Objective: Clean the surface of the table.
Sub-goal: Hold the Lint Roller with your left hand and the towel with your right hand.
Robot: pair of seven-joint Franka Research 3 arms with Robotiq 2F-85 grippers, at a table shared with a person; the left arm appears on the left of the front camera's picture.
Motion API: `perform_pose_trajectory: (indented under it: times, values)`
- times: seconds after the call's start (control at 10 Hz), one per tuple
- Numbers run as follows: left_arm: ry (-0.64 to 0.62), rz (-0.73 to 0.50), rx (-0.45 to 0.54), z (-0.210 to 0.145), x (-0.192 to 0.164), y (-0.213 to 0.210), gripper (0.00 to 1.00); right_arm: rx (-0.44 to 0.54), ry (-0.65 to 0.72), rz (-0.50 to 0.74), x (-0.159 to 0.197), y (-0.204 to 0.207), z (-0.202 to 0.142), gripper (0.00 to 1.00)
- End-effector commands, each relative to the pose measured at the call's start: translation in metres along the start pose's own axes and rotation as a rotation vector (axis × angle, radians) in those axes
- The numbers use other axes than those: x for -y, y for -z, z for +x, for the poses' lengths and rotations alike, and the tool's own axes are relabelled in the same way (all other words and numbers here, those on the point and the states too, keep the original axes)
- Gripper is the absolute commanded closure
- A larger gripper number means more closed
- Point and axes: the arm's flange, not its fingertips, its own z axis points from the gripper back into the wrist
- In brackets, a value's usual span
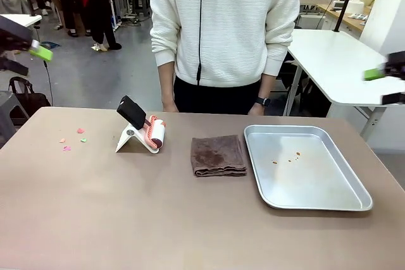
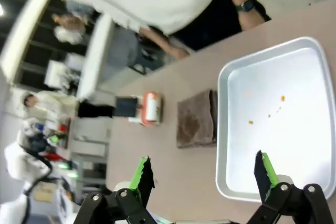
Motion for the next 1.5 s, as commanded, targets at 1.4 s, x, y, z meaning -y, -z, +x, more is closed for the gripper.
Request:
perform_pose_trajectory:
  times: [1.4]
  values:
    - [0.123, 0.053, -0.27, 0.031, -0.015, 0.152, 0.0, -0.521, -0.314, -0.304, -0.104, 0.282, -0.064, 0.0]
